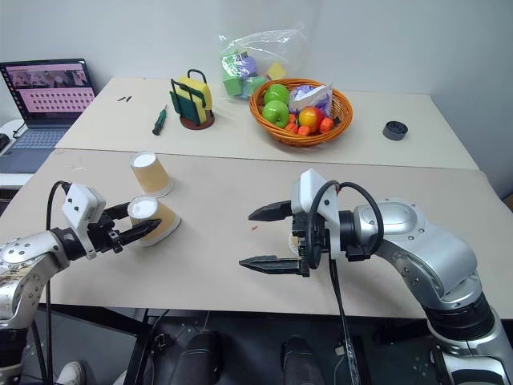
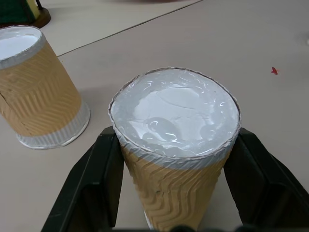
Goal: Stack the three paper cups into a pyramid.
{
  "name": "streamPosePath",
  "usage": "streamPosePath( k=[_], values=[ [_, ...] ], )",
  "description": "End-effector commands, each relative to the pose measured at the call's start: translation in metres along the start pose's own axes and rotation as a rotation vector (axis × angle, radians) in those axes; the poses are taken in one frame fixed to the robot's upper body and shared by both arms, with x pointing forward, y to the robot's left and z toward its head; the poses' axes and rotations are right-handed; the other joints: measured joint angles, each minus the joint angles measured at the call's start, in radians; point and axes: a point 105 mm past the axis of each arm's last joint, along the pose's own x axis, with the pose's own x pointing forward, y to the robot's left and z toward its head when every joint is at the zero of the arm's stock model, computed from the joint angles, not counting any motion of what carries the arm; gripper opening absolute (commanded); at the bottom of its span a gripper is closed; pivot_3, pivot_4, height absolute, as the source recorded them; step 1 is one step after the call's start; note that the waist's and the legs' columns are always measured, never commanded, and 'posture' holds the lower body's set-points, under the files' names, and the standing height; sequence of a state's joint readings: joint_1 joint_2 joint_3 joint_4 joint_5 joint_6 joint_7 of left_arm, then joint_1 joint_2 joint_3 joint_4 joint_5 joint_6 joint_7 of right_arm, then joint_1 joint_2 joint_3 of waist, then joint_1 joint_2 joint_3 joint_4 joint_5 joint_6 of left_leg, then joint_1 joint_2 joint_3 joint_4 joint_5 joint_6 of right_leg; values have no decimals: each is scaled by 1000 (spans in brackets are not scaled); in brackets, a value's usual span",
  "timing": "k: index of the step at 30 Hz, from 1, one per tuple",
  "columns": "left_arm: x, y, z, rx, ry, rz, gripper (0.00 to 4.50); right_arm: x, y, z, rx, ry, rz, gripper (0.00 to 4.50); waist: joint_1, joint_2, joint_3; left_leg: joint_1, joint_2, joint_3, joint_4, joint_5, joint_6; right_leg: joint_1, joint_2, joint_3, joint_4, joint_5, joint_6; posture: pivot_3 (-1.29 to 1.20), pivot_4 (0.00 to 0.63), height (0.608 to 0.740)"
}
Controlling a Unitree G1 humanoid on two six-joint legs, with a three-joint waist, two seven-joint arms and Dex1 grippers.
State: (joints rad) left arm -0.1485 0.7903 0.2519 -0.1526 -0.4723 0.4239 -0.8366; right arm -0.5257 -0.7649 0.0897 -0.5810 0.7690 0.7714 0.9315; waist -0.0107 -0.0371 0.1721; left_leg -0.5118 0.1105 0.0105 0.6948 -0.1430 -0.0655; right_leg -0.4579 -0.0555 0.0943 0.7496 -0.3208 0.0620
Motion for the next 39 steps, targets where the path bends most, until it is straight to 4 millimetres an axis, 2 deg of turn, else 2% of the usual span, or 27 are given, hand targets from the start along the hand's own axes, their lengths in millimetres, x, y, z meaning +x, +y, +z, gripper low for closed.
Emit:
streamPosePath(
  k=[1,5,8,11,14,19,20,22,23,24,25,28,32,36,37,39],
  values=[
    [10,-6,23,61,-62,-39,2484,-6,-2,8,-38,-4,-35,4500,3,0,0,0,0,0,0,0,0,0,0,0,0,0,0,0,150,661],
    [36,-38,49,99,-146,-195,2484,-9,-8,9,-46,-1,-68,4500,11,0,0,0,0,0,0,0,0,1,0,0,0,0,0,0,150,661],
    [61,-68,59,91,-194,-318,2484,-11,-13,15,-57,-12,-93,4500,18,0,0,0,-1,0,1,0,0,1,0,0,0,1,1,0,150,661],
    [88,-89,58,82,-213,-391,2484,-13,-15,17,-63,-12,-107,4500,22,0,0,0,-1,0,1,1,1,1,0,0,-1,2,3,0,150,661],
    [115,-102,52,56,-219,-414,2484,-14,-14,17,-64,-8,-112,4500,22,0,0,-1,-1,-1,1,1,2,1,0,1,0,5,8,0,150,661],
    [133,-107,42,50,-203,-415,2484,-15,-12,20,-66,-5,-122,4500,11,0,0,-1,-2,-1,1,1,2,1,1,1,0,6,8,0,150,661],
    [133,-108,40,50,-200,-418,2484,-16,-12,21,-66,-8,-126,4500,12,0,0,-1,-2,-2,1,2,2,1,1,1,0,6,8,0,150,661],
    [130,-107,40,54,-203,-424,3451,-18,-12,23,-67,-14,-135,4500,11,0,0,-1,-2,-3,1,2,3,2,1,1,0,6,8,0,150,661],
    [129,-106,40,56,-204,-425,3611,-18,-12,23,-66,-15,-138,4500,11,0,0,-1,-3,-3,1,2,3,2,1,1,0,6,8,0,150,661],
    [126,-106,43,63,-214,-426,4148,-18,-13,23,-65,-16,-140,4500,11,0,0,-1,-3,-3,1,2,3,2,1,1,0,6,9,0,150,661],
    [125,-106,45,69,-220,-426,4461,-18,-13,23,-63,-17,-141,4500,11,0,0,-1,-3,-3,1,2,3,3,1,1,0,6,9,0,150,661],
    [114,-104,60,73,-266,-428,4461,-18,-15,23,-59,-24,-146,4500,11,0,0,-1,-3,-3,1,2,3,2,1,1,0,6,9,0,150,661],
    [75,-89,85,80,-316,-396,4461,-17,-18,18,-52,-12,-153,4500,4,0,0,-1,-3,-3,1,2,3,2,1,1,0,7,8,0,150,661],
    [43,-72,78,55,-258,-263,4461,-18,-19,15,-50,-7,-149,4500,-6,0,0,0,-3,-4,0,2,3,3,1,1,0,7,8,0,150,661],
    [40,-65,75,17,-254,-193,4461,-18,-19,15,-50,-7,-149,4500,-5,0,0,0,-3,-4,0,2,3,3,0,1,0,6,9,0,150,661],
    [39,-34,56,-47,-208,86,4461,-18,-20,14,-50,-7,-149,4500,-1,0,1,0,-3,-4,0,2,3,3,0,1,0,5,10,0,150,661]
  ],
)
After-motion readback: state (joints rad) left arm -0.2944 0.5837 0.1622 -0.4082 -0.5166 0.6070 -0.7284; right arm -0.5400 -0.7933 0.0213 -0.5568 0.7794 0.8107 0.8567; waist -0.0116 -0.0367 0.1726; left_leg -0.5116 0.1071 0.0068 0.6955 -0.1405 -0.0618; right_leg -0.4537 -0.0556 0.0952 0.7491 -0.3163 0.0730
